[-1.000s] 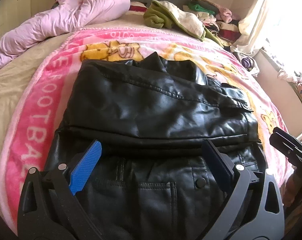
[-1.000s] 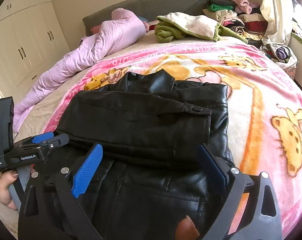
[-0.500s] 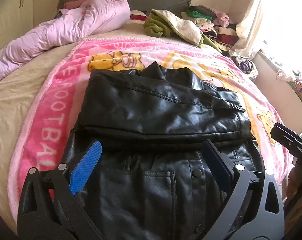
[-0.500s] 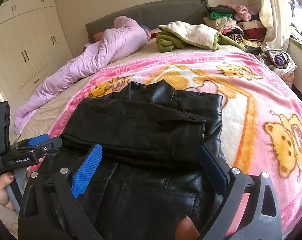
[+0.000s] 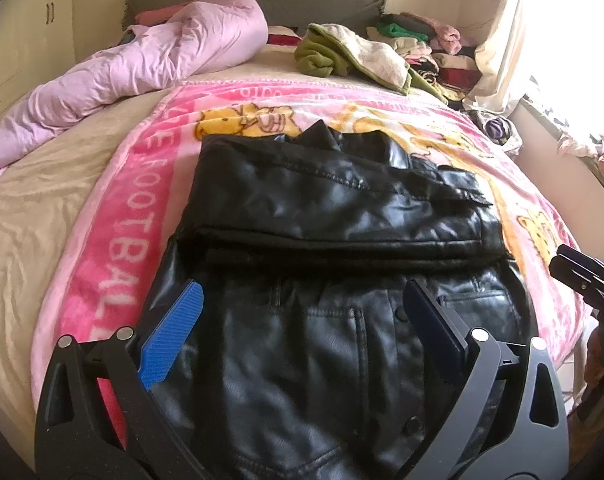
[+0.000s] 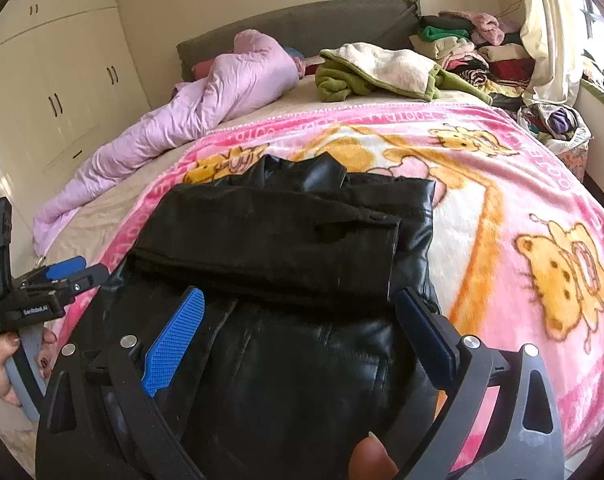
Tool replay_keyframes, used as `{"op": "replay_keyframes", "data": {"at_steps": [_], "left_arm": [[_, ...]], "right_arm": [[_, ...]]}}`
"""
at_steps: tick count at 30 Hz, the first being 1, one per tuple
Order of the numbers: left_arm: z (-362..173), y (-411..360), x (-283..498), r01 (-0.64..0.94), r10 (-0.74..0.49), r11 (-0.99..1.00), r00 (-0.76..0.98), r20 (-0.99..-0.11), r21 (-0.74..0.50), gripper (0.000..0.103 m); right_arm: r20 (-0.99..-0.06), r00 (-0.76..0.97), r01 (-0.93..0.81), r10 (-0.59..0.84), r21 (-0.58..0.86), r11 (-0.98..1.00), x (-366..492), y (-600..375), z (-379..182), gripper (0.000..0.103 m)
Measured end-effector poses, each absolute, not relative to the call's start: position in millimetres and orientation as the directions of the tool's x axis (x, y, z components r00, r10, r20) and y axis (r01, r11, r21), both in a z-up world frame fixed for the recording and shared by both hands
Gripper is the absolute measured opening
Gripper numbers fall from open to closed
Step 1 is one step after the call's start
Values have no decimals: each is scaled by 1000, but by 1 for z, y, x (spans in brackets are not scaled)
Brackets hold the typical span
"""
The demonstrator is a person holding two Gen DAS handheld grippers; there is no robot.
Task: Fold large clothes
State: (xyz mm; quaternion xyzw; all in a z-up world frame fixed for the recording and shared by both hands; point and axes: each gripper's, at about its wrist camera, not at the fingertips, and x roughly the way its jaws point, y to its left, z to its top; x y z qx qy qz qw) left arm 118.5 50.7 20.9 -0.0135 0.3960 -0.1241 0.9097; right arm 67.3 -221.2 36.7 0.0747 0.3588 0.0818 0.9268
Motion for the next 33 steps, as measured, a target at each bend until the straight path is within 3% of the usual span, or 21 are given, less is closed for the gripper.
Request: {"op": "replay_keyframes", "data": {"at_steps": [33], "left_arm": [[-19, 129, 57, 121, -206, 979, 587, -783, -166, 94]], "right_arm": [[-772, 608, -121, 185, 140, 983, 9, -213, -7, 96]]}}
